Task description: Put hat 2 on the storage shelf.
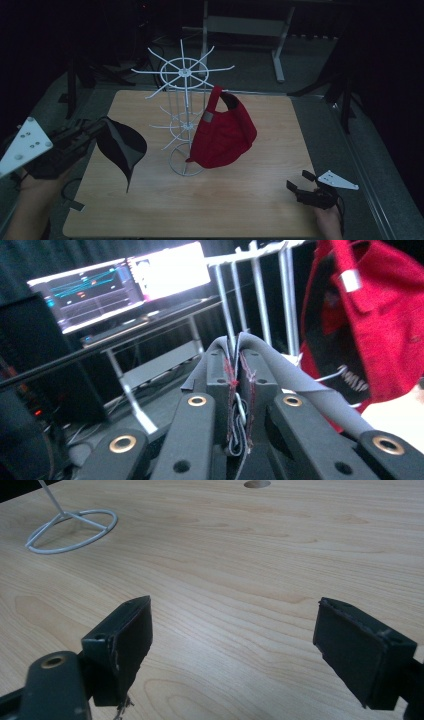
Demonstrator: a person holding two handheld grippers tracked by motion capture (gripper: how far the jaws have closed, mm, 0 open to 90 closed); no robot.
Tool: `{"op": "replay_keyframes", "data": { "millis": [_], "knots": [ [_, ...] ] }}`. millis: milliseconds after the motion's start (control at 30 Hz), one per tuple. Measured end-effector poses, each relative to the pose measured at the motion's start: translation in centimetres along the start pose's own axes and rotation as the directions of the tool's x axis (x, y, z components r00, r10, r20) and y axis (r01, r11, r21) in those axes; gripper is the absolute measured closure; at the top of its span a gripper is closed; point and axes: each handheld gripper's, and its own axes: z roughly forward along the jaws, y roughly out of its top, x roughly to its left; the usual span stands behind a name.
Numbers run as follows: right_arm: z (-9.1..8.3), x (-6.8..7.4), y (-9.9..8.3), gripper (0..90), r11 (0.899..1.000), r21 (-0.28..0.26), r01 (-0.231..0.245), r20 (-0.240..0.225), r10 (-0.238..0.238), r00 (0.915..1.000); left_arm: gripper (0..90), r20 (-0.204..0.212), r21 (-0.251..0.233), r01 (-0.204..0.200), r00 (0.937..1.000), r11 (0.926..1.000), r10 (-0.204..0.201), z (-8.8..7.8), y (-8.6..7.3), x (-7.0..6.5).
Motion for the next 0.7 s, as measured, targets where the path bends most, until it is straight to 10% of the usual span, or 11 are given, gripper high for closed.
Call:
{"op": "replay_keyframes", "data": {
  "millis": [700],
  "knots": [
    [0.0,0.0,-0.1,16.0,1.000,0.013,0.006,-0.003,-0.006,1.0000,85.0,0.062,-0.043,-0.020,0.9978,0.9989,0.022,3.5,6.0,-0.1]
  ]
}}
